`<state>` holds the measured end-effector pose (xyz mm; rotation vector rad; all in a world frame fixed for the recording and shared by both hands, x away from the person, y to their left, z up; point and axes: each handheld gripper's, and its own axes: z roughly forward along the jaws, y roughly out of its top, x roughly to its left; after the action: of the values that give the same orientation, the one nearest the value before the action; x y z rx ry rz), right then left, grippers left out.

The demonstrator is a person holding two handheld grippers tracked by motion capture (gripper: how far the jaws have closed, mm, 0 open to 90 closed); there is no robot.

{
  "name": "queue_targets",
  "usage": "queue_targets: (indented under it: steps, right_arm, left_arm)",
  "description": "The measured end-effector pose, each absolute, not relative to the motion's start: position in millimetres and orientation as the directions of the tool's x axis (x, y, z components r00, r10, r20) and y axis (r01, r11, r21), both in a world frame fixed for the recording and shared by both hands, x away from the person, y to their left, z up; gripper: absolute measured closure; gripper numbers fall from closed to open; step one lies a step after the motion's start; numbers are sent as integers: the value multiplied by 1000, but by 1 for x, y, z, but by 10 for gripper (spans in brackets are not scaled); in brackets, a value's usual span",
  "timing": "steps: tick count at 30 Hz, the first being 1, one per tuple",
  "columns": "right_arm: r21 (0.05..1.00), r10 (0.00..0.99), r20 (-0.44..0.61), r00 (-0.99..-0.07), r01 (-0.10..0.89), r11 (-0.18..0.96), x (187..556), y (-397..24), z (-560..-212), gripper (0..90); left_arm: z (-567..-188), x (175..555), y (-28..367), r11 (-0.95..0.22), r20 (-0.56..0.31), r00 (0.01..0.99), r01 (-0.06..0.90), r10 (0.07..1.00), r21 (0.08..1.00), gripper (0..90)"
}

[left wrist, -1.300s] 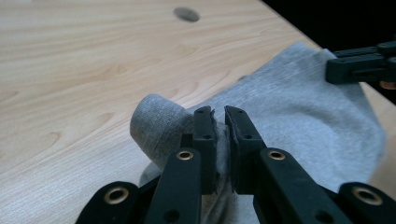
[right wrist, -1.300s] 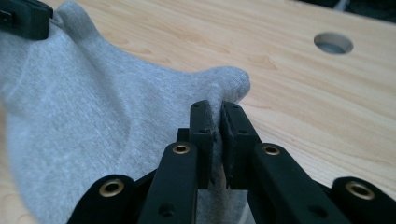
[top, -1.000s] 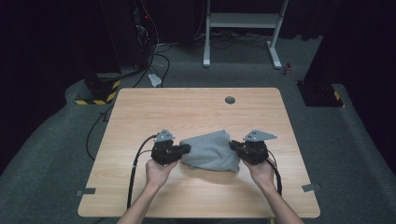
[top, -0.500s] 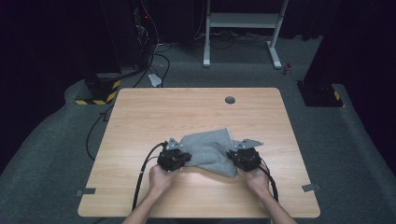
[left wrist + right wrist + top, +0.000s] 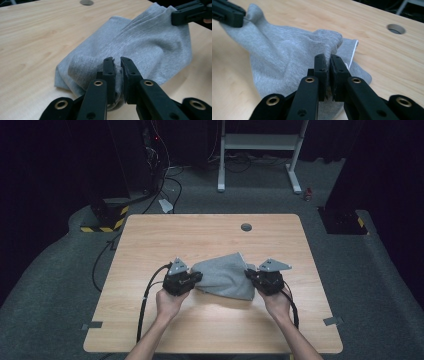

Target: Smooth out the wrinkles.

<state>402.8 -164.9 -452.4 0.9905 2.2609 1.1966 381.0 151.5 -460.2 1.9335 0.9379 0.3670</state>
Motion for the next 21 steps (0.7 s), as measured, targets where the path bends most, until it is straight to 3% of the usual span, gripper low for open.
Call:
queue_targets:
  steps: [6, 11, 18, 21]
  right_arm:
    - [792, 687, -40, -725, 396, 464, 373, -164, -475, 842]
    - [768, 693, -10, -720, 439, 467, 374, -165, -491, 842]
    - [774, 714, 4, -700, 454, 441, 379, -166, -490, 836]
    - [780, 716, 0, -698, 448, 437, 377, -164, -490, 758]
  left_arm:
    - [-485, 360, 147, -371, -92, 699, 481, 709, 795, 817]
    - [-493, 368, 145, -352, -131, 681, 521, 720, 778, 805]
    - [-478, 372, 159, -253, -176, 599, 561, 781, 788, 509]
    - [-481, 377, 162, -234, -204, 567, 604, 798, 762, 399]
